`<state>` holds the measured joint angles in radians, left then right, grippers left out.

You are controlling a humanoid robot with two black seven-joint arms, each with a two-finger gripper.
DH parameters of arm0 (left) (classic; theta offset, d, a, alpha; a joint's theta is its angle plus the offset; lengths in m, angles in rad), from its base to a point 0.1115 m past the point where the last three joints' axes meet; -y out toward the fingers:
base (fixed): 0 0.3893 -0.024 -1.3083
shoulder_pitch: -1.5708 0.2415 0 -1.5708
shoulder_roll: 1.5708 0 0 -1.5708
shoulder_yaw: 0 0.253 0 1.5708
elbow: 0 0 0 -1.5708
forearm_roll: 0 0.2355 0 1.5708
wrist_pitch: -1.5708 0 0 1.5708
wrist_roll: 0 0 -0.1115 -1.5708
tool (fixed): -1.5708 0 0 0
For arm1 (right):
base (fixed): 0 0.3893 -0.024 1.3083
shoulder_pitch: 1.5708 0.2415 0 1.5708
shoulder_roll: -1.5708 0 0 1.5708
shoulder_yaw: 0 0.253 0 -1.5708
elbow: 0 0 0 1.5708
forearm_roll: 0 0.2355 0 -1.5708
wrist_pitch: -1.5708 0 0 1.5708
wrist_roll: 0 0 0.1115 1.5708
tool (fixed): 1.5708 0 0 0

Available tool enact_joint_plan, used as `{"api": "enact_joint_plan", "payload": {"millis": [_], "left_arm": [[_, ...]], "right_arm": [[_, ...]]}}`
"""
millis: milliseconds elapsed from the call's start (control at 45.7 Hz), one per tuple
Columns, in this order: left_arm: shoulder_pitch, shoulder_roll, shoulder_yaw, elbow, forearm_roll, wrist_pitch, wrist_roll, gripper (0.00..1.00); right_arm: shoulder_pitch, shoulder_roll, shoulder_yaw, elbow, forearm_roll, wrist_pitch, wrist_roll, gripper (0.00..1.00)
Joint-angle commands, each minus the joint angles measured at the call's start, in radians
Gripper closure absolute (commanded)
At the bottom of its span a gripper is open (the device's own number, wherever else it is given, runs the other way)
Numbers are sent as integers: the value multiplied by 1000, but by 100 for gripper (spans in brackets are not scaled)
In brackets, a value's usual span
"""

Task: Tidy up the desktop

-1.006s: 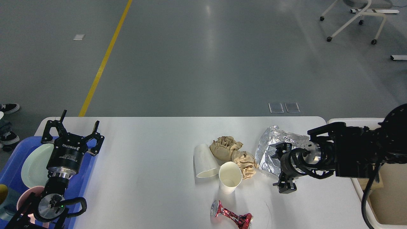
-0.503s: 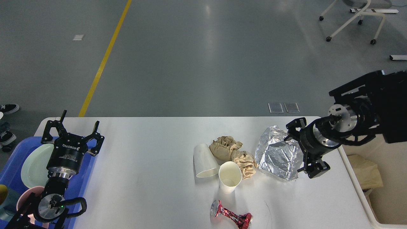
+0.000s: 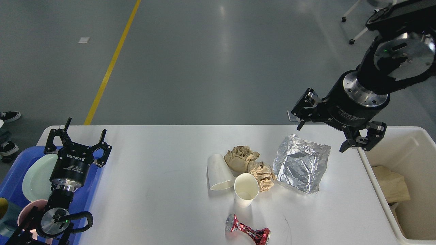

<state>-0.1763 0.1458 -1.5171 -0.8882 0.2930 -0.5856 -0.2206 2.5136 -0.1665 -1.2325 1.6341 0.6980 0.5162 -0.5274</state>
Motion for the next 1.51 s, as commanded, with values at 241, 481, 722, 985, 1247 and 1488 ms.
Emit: {"api": "enact_joint_plan", "payload": {"millis": [241, 481, 722, 985, 1247, 1488], "left_arm": [[0, 1, 0, 0, 0, 0, 1, 4], [0, 0, 0, 0, 0, 0, 1, 4], [0, 1, 0, 0, 0, 0, 1, 4], [-2, 1, 0, 0, 0, 0, 1, 4], [0, 1, 0, 0, 0, 1, 1, 4], [0, 0, 0, 0, 0, 0, 0, 4]], "right_arm": [[137, -11, 10, -2, -636, 226, 429, 6], [143, -13, 34, 1, -753, 298, 520, 6], [129, -13, 37, -2, -752, 291, 512, 1], [34, -13, -22, -26, -412, 156, 492, 20], [-133, -4, -42, -26, 38, -68, 409, 32], [-387, -10, -25, -26, 506, -333, 412, 16]]}}
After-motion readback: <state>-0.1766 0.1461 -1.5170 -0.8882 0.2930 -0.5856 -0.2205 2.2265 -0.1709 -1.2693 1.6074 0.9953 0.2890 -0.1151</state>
